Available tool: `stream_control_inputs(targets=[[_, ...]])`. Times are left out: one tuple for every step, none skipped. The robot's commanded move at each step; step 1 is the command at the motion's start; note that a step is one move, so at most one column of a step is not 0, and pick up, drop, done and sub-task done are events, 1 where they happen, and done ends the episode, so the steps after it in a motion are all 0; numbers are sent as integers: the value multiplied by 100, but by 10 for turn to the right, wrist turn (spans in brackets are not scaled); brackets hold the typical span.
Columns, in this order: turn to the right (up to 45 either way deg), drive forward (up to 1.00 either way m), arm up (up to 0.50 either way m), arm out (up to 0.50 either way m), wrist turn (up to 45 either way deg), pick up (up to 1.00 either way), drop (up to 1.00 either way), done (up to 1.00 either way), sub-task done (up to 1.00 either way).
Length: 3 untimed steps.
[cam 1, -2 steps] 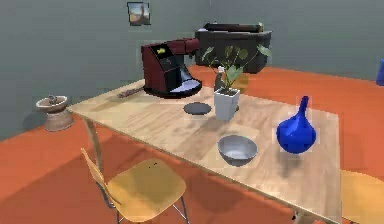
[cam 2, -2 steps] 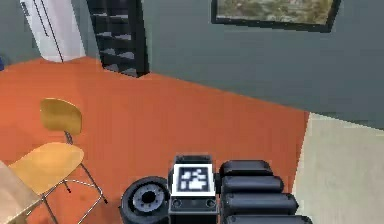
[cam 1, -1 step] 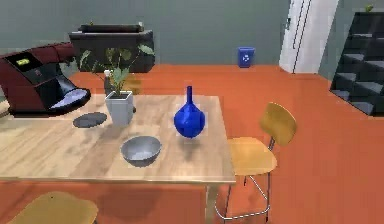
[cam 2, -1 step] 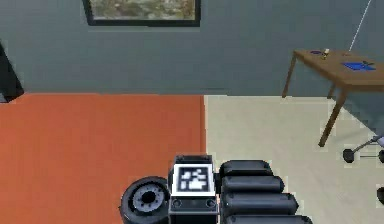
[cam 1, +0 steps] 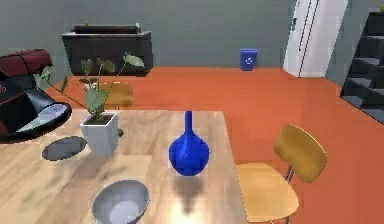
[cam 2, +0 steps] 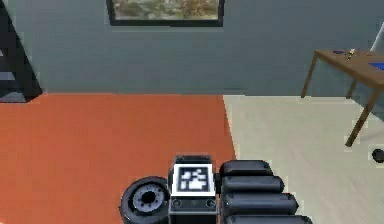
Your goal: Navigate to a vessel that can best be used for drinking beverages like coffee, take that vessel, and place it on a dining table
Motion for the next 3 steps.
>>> stream_control_inputs(targets=[[-450, 0, 0, 0, 0, 0, 0, 0, 0], [-450, 0, 0, 0, 0, 0, 0, 0, 0], [-330, 0, 0, 0, 0, 0, 0, 0, 0]])
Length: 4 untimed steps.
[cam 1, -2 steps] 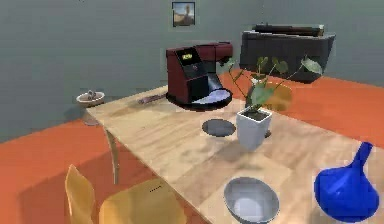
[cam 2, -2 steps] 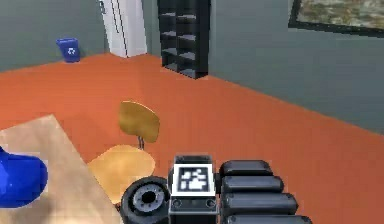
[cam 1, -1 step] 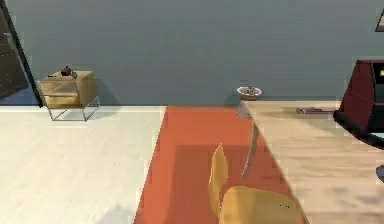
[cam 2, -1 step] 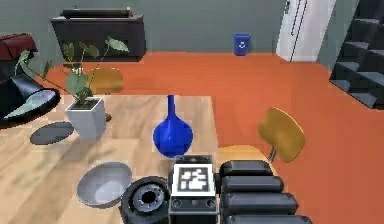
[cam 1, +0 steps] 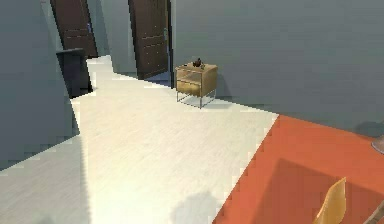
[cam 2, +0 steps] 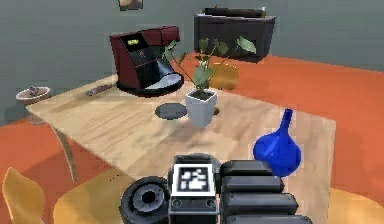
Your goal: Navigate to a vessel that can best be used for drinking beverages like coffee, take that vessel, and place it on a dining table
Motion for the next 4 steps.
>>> stream_control_inputs(targets=[[0, 0, 0, 48, 0, 0, 0, 0, 0], [0, 0, 0, 0, 450, 0, 0, 0, 0], [0, 0, 0, 0, 450, 0, 0, 0, 0], [0, 0, 0, 0, 60, 0, 0, 0, 0]])
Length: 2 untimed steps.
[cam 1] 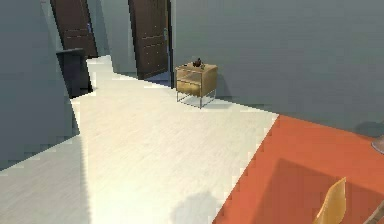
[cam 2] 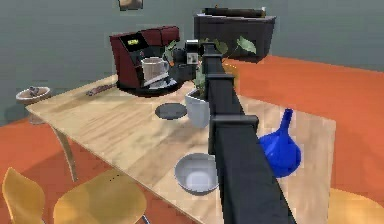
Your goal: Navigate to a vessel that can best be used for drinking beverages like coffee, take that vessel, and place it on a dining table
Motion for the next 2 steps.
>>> stream_control_inputs(targets=[[0, 0, -32, 0, 0, 0, 0, 0, 0], [0, 0, 0, 0, 0, 0, 100, 0, 0]])
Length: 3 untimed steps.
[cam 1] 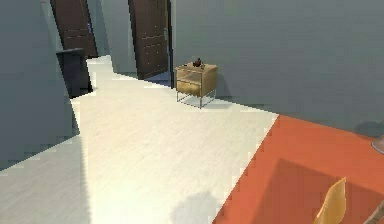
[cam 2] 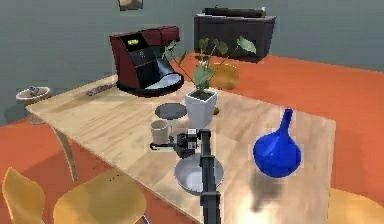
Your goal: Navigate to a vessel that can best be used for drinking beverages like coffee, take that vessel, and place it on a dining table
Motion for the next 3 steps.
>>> stream_control_inputs(targets=[[0, 0, 10, 0, 0, 0, 0, 0, 0], [0, 0, 0, -8, 0, 0, 0, 0, 0], [0, 0, 0, 0, 0, 0, 0, 100, 0]])
